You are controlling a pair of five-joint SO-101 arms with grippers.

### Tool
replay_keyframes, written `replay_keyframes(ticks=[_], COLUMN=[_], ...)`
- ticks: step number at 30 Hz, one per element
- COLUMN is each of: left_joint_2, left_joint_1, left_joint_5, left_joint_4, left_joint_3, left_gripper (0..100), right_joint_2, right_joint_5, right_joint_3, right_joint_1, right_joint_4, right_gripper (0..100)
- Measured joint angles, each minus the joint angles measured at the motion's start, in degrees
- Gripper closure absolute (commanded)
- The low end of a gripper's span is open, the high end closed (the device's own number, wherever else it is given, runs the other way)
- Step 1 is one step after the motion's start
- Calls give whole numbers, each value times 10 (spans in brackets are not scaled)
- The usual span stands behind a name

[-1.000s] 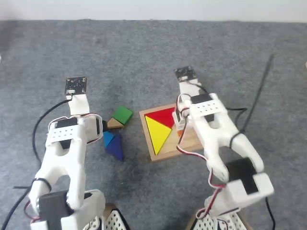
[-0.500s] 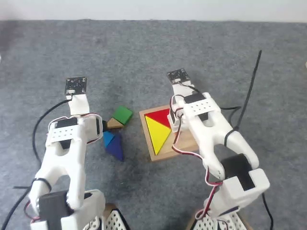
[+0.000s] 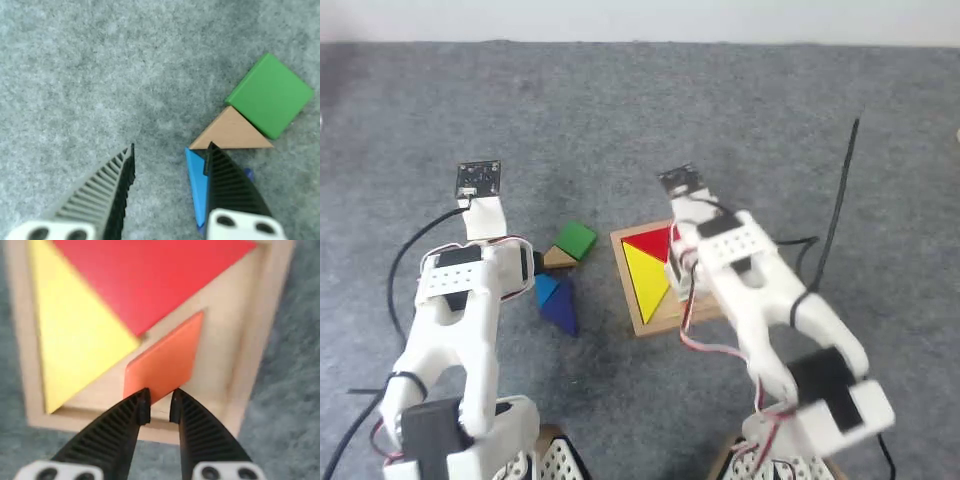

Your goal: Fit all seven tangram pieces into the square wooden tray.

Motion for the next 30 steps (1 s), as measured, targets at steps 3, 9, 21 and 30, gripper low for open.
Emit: replay_keyframes(ticks=[3,9,21,30], left_joint_2=[0,0,0,0], left_joint_1=[0,0,0,0], left_joint_5=[0,0,0,0], left_joint_4=[0,0,0,0], left_joint_3=[0,0,0,0], left_gripper=[777,777,777,777], right_joint_2=[-25,-8,-112,-95], right_joint_5=[4,4,5,31], right_joint_3=[21,22,49,51], right_joint_1=[-33,-69,-6,0], right_joint_4=[-28,-61,-64,-81], right_gripper=[909,908,908,908])
